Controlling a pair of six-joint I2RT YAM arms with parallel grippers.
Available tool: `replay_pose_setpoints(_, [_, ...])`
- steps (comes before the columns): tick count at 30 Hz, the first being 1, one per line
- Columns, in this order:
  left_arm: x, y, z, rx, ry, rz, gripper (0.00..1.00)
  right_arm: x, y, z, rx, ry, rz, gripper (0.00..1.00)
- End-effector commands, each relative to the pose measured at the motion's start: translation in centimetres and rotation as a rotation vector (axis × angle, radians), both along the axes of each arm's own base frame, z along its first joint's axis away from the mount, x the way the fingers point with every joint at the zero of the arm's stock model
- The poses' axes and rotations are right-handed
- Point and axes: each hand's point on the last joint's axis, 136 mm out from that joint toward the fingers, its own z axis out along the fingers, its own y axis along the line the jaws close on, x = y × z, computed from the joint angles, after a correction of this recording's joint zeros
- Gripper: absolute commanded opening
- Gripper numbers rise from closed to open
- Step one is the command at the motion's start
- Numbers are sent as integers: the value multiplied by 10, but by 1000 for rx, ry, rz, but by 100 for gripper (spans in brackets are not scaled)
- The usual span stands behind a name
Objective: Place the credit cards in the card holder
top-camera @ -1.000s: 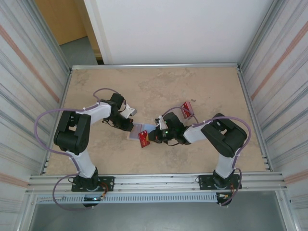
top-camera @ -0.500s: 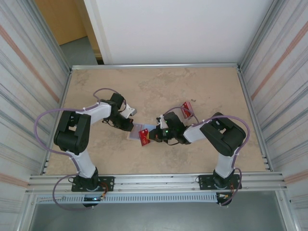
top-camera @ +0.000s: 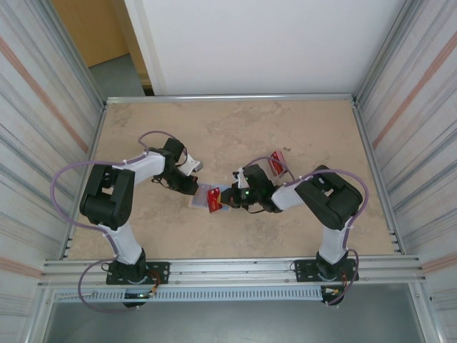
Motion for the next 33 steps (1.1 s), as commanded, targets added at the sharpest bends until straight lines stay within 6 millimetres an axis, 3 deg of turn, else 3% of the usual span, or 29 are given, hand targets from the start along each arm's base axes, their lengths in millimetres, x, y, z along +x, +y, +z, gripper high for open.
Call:
replay_pose_setpoints(1, [-4, 3, -4, 24, 13, -15, 0, 12, -2, -8, -19, 16, -49, 0])
replay_pose_setpoints(20, [-7, -5, 2, 4, 17, -26, 0, 26, 10, -13, 5, 25, -101, 0])
replay_pose_setpoints(33, [-7, -3, 13, -16, -5, -4, 0, 21, 10, -20, -29, 39, -134, 0])
